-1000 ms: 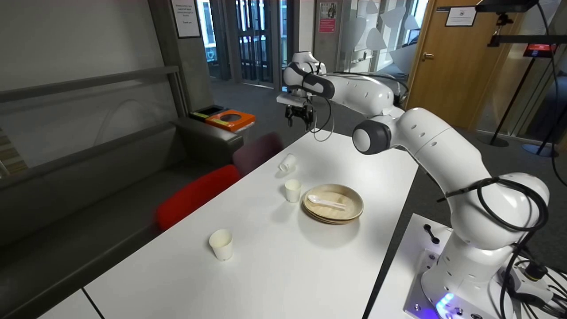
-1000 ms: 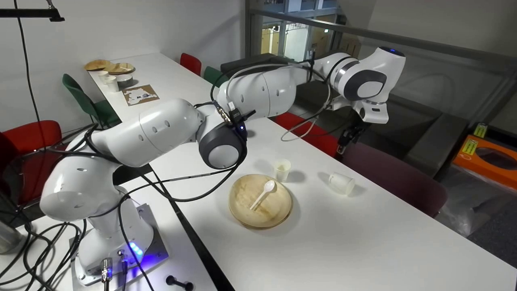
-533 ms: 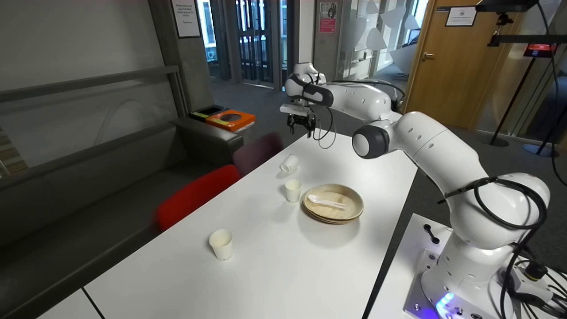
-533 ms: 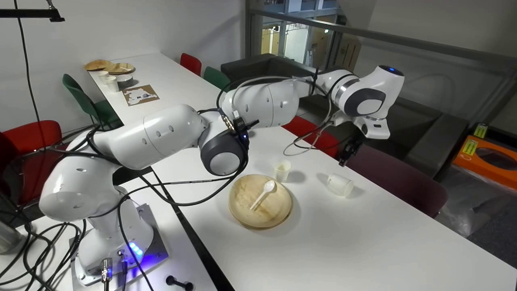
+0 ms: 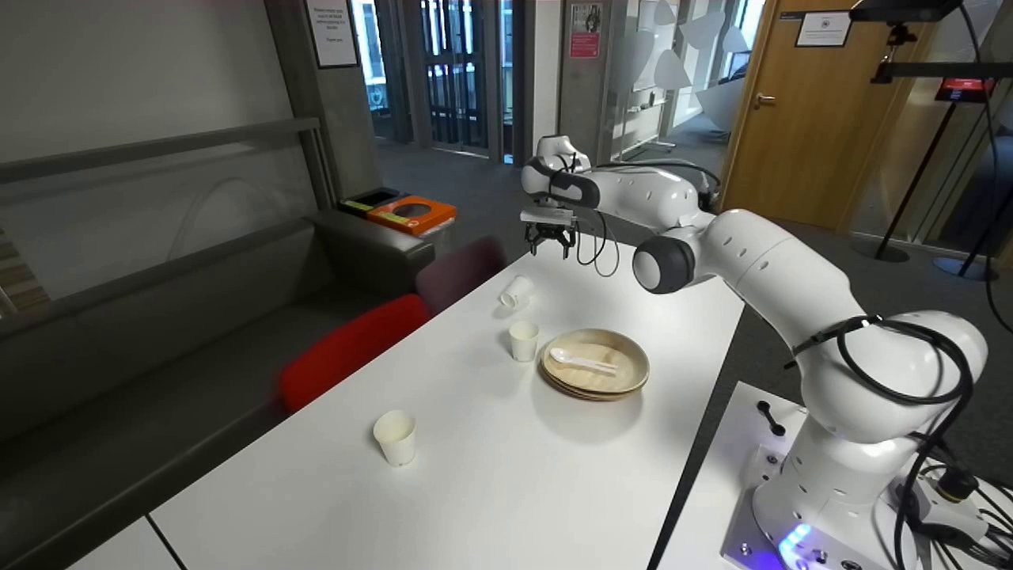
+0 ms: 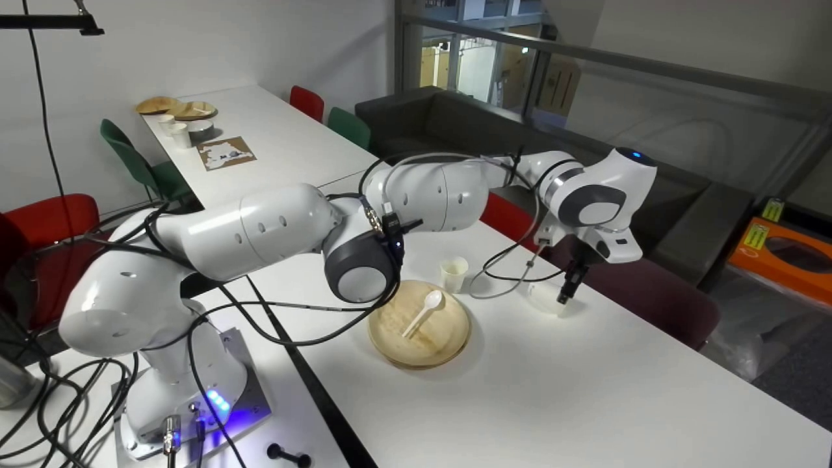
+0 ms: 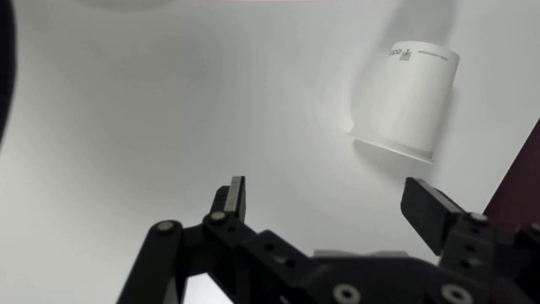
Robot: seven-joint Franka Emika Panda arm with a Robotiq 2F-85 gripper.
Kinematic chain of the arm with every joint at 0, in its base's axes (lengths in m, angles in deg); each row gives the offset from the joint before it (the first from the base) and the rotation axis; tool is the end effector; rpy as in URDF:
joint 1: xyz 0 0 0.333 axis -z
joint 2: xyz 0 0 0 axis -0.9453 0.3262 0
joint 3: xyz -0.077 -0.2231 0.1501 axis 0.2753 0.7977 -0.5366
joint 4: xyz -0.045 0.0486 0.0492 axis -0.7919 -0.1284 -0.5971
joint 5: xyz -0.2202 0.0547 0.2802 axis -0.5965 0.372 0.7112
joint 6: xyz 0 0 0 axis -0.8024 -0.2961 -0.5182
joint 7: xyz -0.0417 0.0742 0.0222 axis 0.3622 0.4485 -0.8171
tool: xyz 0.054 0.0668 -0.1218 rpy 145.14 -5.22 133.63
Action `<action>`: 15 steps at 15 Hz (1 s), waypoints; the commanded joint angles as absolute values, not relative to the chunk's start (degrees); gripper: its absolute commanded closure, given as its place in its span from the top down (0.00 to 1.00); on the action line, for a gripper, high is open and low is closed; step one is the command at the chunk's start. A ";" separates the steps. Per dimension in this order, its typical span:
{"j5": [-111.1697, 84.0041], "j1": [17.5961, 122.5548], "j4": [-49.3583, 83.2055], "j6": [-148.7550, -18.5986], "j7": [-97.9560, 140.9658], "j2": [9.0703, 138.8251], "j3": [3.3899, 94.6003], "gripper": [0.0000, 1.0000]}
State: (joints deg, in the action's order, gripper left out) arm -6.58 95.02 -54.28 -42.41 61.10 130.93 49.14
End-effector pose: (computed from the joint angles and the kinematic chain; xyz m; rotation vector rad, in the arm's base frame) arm 0.6644 -0.3090 0.2368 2.5760 -1.7956 -0.0355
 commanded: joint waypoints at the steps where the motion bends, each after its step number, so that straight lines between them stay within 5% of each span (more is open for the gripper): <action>1: -5.33 96.51 -54.34 -42.59 52.56 130.44 47.92 1.00; 15: -2.45 97.75 -54.53 -38.80 36.07 131.82 45.45 1.00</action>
State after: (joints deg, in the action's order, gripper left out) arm -5.15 96.44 -54.22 -39.92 34.09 132.28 47.09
